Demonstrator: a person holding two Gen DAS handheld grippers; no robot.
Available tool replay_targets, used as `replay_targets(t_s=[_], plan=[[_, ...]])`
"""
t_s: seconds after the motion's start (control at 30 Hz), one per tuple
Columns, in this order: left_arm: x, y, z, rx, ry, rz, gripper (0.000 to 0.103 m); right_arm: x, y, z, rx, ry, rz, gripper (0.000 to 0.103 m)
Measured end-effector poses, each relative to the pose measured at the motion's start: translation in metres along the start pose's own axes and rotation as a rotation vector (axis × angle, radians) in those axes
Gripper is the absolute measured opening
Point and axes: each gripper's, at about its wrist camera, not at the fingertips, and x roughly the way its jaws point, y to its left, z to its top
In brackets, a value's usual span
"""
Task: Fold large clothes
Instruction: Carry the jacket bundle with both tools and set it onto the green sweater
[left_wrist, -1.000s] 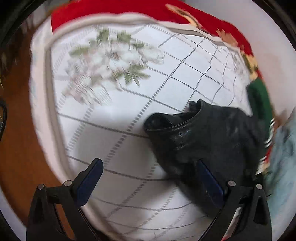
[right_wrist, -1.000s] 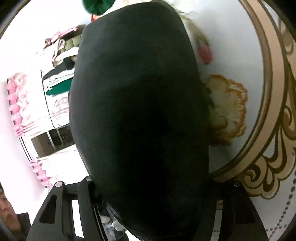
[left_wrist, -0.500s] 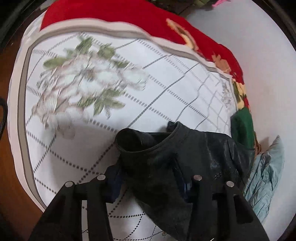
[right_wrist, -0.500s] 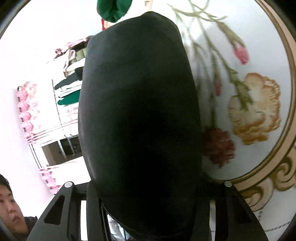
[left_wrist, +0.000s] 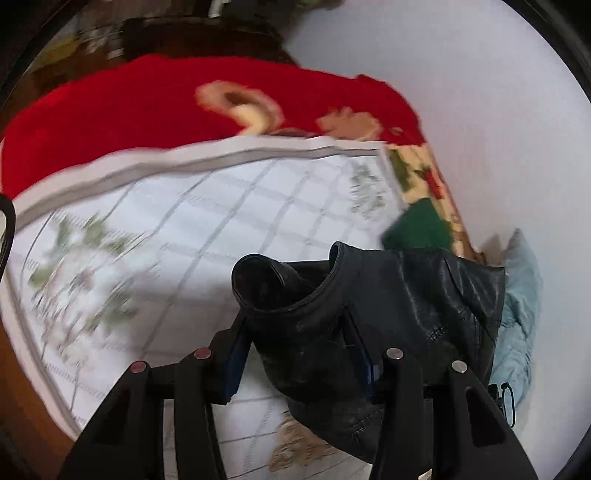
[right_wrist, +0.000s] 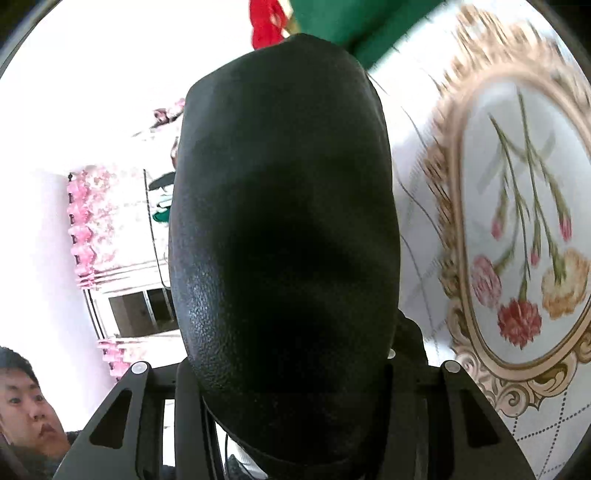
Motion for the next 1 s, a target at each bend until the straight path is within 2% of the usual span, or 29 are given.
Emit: replay_targets(t_s=[0.13,0.2,0.33,0.47,0.5,0.57,0.63,0.77,0.9,1.0], plan=[[0.013,-0.062,0.028,0.066,-0.022,-0.055,0.045,-0.026,0.032,0.040,-0.016,-0.048,0.030,0.048],[0.032,-0.097,0.042,0.085,-0.029,-0.082,0.045,-0.042,0.045,0.074,-0.021,-0.066,0.042,0.048],[0.079,-0.155,0.060,0.103,-0.044,-0.124,0.045,-0.059,0.068,0.154,-0.039,-0.072,0.028,0.048],[0.141,-0.203,0.074,0.099,-0.041,-0.165,0.043,-0.070,0.080,0.258,-0.054,-0.058,-0.013,0.048],[0.158,-0.213,0.077,0.098,-0.038,-0.171,0.043,-0.074,0.080,0.274,-0.058,-0.051,-0.019,0.048],[0.191,-0.230,0.080,0.105,-0.032,-0.170,0.043,-0.073,0.074,0.328,-0.051,-0.025,-0.033,0.048],[0.226,-0.242,0.082,0.122,-0.020,-0.153,0.043,-0.069,0.063,0.368,-0.038,0.019,-0.045,0.048],[0.274,-0.252,0.083,0.179,-0.004,-0.061,0.043,-0.059,0.029,0.445,0.002,0.069,-0.095,0.048],[0.287,-0.254,0.077,0.225,0.027,-0.012,0.043,-0.068,0.010,0.469,0.012,0.033,-0.127,0.058],[0.287,-0.256,0.072,0.278,0.049,0.032,0.043,-0.069,0.016,0.464,-0.036,-0.009,-0.255,0.071]])
